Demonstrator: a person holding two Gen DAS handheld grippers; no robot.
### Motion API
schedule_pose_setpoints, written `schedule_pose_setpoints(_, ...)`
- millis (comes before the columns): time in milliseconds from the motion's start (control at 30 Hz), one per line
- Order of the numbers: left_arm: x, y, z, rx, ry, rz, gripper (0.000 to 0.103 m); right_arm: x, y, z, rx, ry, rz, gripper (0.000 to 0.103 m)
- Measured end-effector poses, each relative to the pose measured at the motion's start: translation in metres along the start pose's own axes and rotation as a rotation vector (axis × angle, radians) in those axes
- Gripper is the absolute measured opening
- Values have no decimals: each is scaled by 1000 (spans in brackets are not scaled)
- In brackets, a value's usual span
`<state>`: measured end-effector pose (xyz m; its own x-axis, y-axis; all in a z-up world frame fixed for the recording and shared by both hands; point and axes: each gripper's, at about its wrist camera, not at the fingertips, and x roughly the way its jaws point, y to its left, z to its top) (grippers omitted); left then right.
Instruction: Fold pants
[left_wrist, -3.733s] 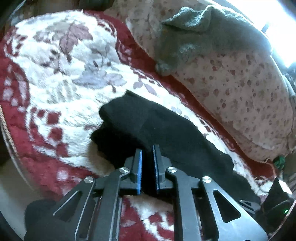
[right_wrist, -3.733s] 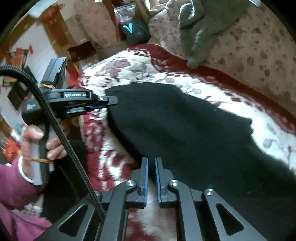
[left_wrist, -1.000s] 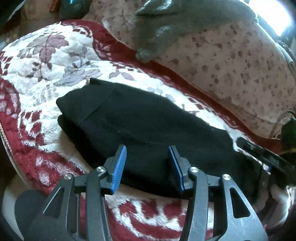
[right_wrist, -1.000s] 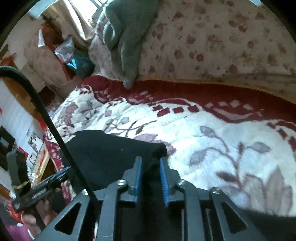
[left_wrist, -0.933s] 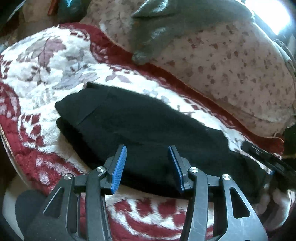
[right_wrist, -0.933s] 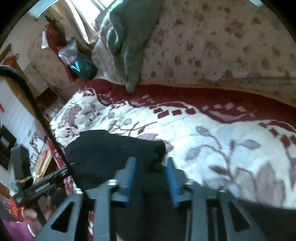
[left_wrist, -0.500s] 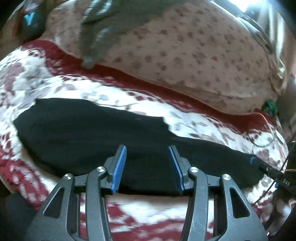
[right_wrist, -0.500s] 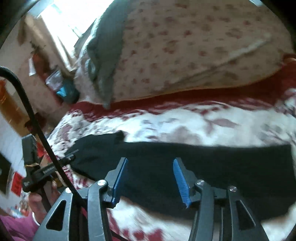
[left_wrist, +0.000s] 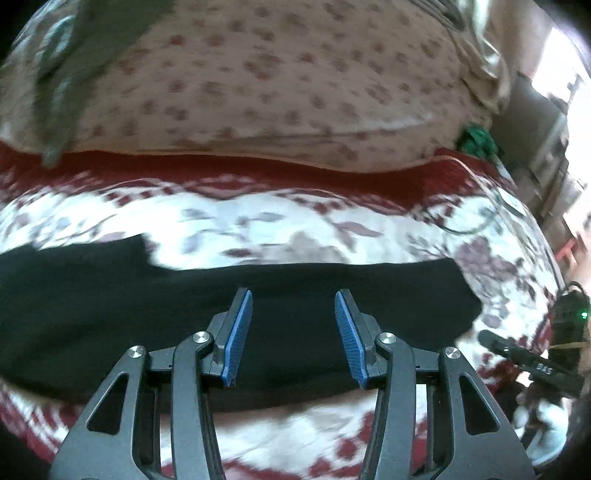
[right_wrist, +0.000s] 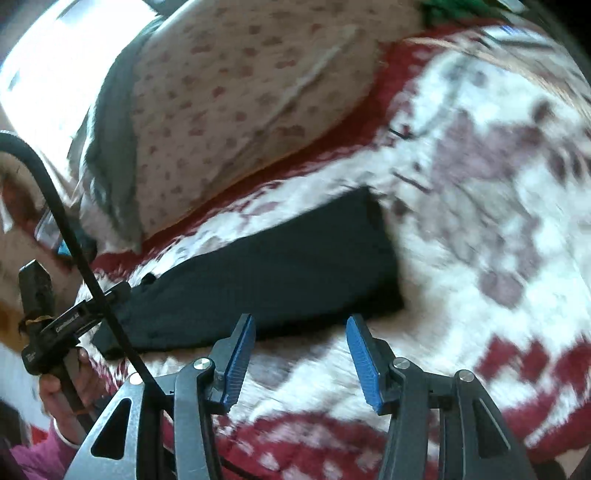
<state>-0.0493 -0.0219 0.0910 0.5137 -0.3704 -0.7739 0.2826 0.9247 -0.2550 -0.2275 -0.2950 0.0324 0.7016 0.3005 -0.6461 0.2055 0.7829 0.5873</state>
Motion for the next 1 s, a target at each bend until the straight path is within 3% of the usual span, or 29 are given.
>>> schedule_pose_setpoints(267, 54, -64, 26, 181, 107, -155, 46, 11, -40, 2, 194, 5, 99, 60)
schedule_pose_setpoints(433, 93, -93, 40, 291, 199, -247, 46, 26, -49, 14, 235, -17, 147, 60)
schedule_pose_setpoints(500, 103, -100, 43, 347, 215, -251, 46, 29, -54, 18, 260, -42, 174, 53)
schedule_pose_setpoints(567, 111, -106, 46, 410, 234, -261, 46, 32, -55, 21, 246, -42, 177, 46)
schedule_pose_setpoints(767, 140, -122, 47, 572, 339, -354, 46, 37, -51, 21, 206, -33, 161, 47)
schedule_pose_setpoints(900, 164, -131, 47, 609, 407, -379, 46, 37, -56, 19, 230, -40, 188, 48)
schedule_pose_setpoints(933, 168, -132, 47, 610, 416, -394, 47, 37, -55, 19, 226, -43, 191, 49)
schedule_pose_setpoints(1000, 171, -135, 47, 611, 425, -429, 60, 37, -56, 17, 222, -54, 199, 50)
